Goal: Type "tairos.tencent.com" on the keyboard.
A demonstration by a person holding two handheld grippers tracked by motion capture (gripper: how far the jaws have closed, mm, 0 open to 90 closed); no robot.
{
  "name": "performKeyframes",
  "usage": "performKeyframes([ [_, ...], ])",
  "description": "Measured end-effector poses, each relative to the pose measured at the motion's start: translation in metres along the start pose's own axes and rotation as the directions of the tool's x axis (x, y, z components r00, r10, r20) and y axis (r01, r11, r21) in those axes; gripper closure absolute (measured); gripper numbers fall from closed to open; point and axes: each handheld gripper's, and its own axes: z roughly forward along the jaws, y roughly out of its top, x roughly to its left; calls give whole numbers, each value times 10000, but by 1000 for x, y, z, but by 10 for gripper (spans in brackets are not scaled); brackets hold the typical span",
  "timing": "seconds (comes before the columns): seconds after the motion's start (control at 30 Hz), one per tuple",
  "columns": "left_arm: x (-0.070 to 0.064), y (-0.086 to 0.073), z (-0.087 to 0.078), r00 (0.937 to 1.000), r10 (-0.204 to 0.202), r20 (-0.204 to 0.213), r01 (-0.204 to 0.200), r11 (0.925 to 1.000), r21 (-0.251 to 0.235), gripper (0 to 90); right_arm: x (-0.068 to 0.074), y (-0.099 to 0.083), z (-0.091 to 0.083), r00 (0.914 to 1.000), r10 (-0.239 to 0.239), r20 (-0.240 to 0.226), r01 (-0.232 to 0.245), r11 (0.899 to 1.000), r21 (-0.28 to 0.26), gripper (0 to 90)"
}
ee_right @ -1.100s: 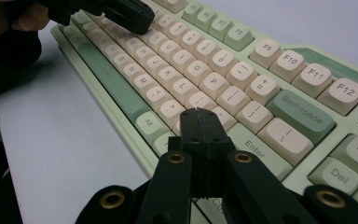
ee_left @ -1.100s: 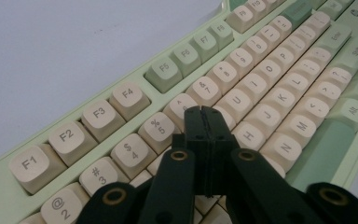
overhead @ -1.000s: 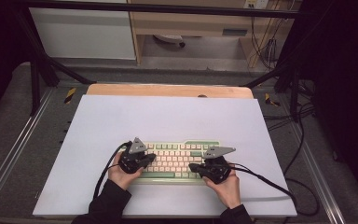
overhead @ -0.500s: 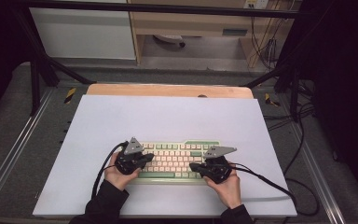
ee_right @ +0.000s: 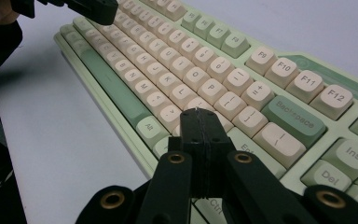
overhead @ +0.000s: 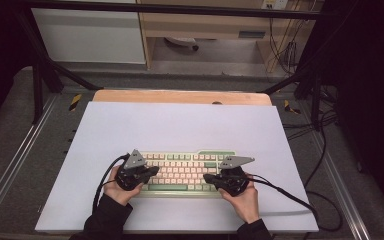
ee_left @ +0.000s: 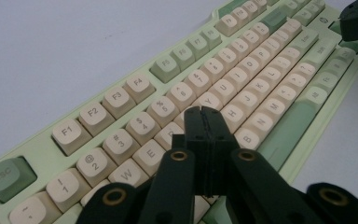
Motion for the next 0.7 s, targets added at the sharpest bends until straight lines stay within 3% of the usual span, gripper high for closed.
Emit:
performKeyframes([
  [0.7, 16, -27, -23, 9986, -477, -234, 477, 9989, 1, 896, 4, 9, 9, 9999, -53, -164, 55, 9999, 97, 900],
])
